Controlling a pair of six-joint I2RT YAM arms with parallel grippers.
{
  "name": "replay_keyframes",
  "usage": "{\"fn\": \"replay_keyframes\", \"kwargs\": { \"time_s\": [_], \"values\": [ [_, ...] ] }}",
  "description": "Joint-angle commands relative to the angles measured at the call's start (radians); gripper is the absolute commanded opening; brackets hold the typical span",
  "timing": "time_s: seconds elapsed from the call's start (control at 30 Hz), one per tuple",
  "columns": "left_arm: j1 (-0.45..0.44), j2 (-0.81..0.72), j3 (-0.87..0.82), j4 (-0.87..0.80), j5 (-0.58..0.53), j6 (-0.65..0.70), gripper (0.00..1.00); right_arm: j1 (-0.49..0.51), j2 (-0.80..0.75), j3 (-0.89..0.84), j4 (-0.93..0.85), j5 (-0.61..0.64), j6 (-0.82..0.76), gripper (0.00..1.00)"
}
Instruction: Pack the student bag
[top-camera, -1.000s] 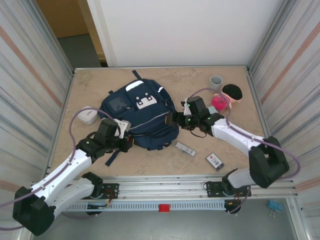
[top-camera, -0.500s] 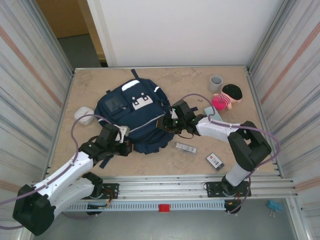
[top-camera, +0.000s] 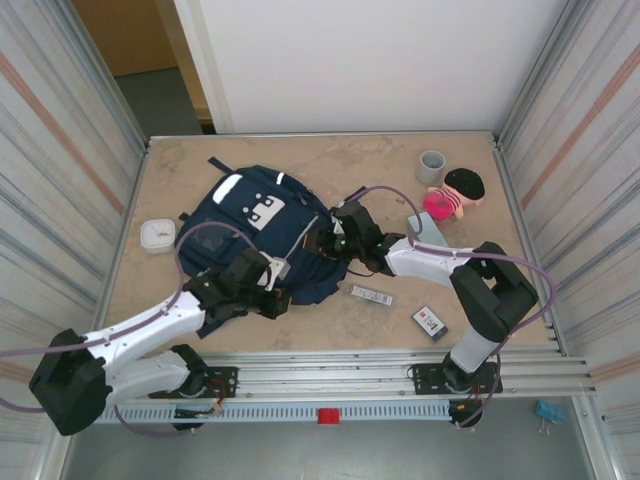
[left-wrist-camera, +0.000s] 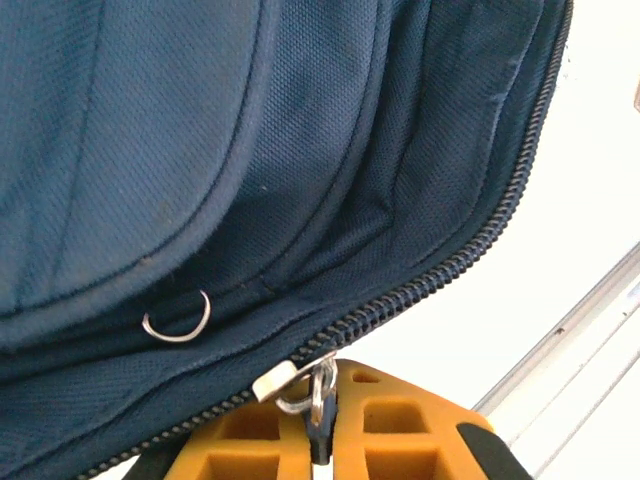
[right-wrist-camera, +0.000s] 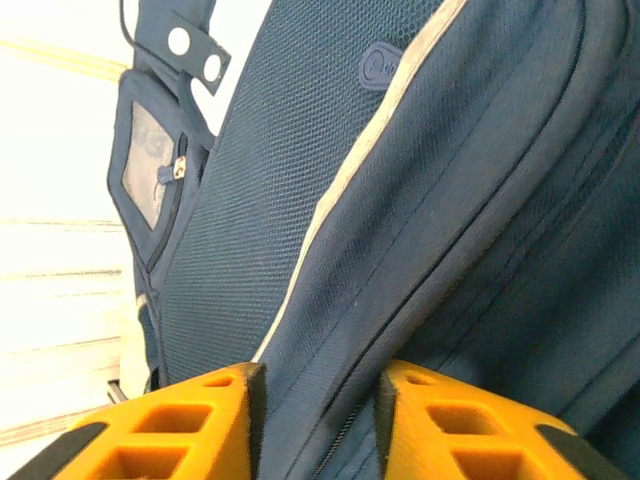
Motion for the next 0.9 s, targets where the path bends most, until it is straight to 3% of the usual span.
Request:
{"fn": "replay_keyframes", "kwargs": {
  "time_s": [0.0,0.17,0.3,0.57,0.7,0.87],
  "values": [
    [-0.009,0.018,0.057,0.070,-0.029,-0.025,0.09,-0.005,-0.073,0.023,-0.033,0.010,-0.043,0.43],
    [-0.054,0.038,0.074,0.165,-0.057,-0.038,0.16,-0.043,-0.147,0.057,-0.147,-0.032,-0.159,0.57],
    [-0.083,0.096,0.118,0.220,-0.080,-0.038,0.26,-0.085,-0.212,0.089,-0.248,-0.062,-0.254,0.62],
    [-0.109,0.175,0.334,0.086,-0.046,0.031,0.72,-0.184,-0.342,0.155,-0.508,-0.110,-0.487,0.66],
    [-0.109,0.084,0.347,-0.031,-0.133,0.143,0.81,-0.221,-0.349,0.229,-0.633,-0.159,-0.624,0.67],
    [-0.108,-0.094,0.342,-0.191,-0.189,0.424,0.80,-0.222,-0.318,0.267,-0.744,-0.242,-0.697,0.66]
  ]
}}
